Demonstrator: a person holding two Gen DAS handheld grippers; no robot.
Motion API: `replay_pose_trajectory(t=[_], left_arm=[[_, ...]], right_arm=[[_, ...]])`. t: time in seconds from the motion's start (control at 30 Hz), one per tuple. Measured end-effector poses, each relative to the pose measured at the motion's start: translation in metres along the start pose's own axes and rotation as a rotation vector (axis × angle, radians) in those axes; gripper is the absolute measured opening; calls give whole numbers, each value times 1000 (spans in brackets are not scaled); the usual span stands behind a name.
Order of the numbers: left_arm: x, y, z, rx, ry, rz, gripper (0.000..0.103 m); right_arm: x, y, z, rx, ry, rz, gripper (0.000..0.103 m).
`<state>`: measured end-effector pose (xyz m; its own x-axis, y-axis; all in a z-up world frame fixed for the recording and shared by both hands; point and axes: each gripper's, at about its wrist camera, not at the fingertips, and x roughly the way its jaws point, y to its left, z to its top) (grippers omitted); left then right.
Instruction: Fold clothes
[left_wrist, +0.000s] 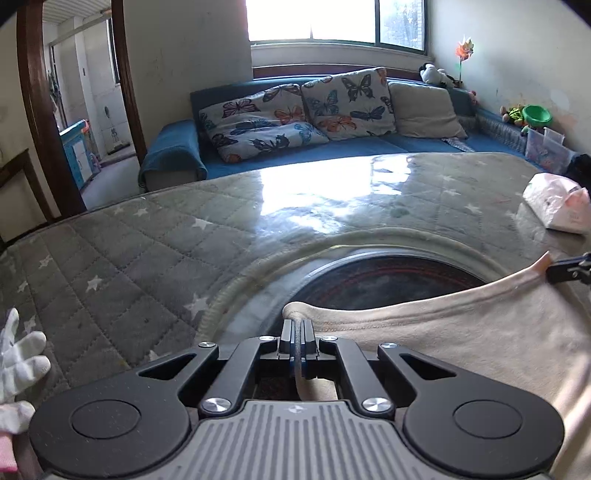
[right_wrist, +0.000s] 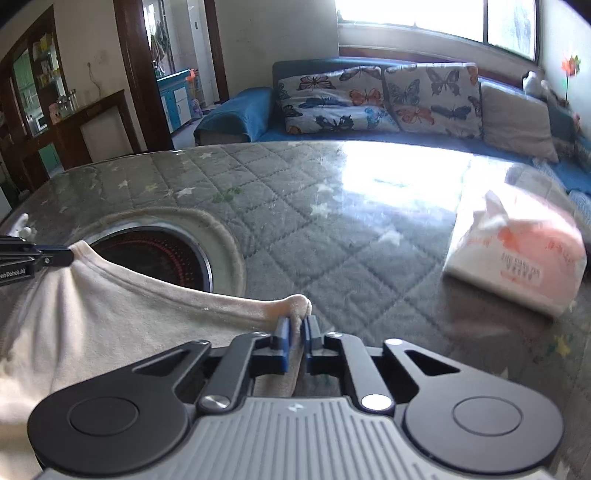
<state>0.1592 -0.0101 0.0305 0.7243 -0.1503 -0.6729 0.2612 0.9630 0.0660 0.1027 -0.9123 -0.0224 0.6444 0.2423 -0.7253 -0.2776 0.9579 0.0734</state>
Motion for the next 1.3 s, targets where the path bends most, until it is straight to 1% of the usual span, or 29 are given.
replay_pose_trajectory(t=[0.07, 0.17, 0.2, 0.23, 0.33, 0.4, 0.53, 0.57, 0.63, 0.77, 0.83, 0.87, 0.9, 0.93, 1.0, 1.07, 1.17, 1.2, 1.23, 1.27, 1.3], left_arm=[[5, 1, 1, 8, 2, 28, 3], [17, 9, 2, -23, 34, 40, 3], [18, 13, 2, -25, 36, 39, 7], [17, 15, 2, -33, 39, 38, 9], [11, 17, 6, -50, 49, 28, 10], [2, 13, 9, -33, 30, 19, 10], [-16, -7, 14, -4, 26, -89, 10], [-17, -15, 14, 11, 36, -121, 10], [-18, -29, 11, 45, 57, -170, 11], [-10, -43, 0, 72, 110, -204, 11], [-7, -45, -5, 72, 126, -209, 11], [-8, -45, -8, 74, 114, -208, 12], [-9, -45, -9, 76, 111, -211, 13], [-9, -45, -9, 73, 110, -215, 13], [-8, -44, -10, 65, 107, -222, 14], [-7, -41, -10, 54, 106, -231, 15], [-6, -39, -10, 41, 107, -239, 15], [-6, -38, -10, 39, 106, -241, 15], [-6, -37, -10, 37, 106, -243, 15], [-7, -36, -10, 37, 104, -245, 15], [-7, -36, -11, 39, 103, -246, 15]], right_arm=[[8, 4, 5, -22, -7, -21, 5], [17, 8, 11, -46, -6, -20, 6], [18, 9, 13, -52, -3, -20, 9], [18, 9, 14, -55, 0, -19, 13], [5, 13, 11, -77, -4, -3, 16], [-9, 20, 6, -111, -8, 15, 17], [-45, 42, -7, -184, 12, 120, 18], [-53, 49, -12, -194, 23, 159, 19], [-71, 61, -22, -212, 51, 255, 26], [-101, 91, -40, -290, 101, 387, 28], [-115, 110, -51, -351, 122, 443, 32], [-120, 119, -57, -381, 128, 465, 34], [-125, 129, -63, -411, 134, 485, 38], [-127, 137, -67, -434, 140, 497, 41], [-128, 152, -74, -479, 147, 509, 42], [-126, 165, -83, -530, 138, 496, 42], [-119, 184, -96, -617, 124, 461, 37], [-116, 187, -100, -630, 125, 458, 25], [-114, 189, -102, -632, 133, 465, 7], [-113, 191, -105, -632, 145, 467, 4], [-114, 191, -107, -633, 147, 459, 3]])
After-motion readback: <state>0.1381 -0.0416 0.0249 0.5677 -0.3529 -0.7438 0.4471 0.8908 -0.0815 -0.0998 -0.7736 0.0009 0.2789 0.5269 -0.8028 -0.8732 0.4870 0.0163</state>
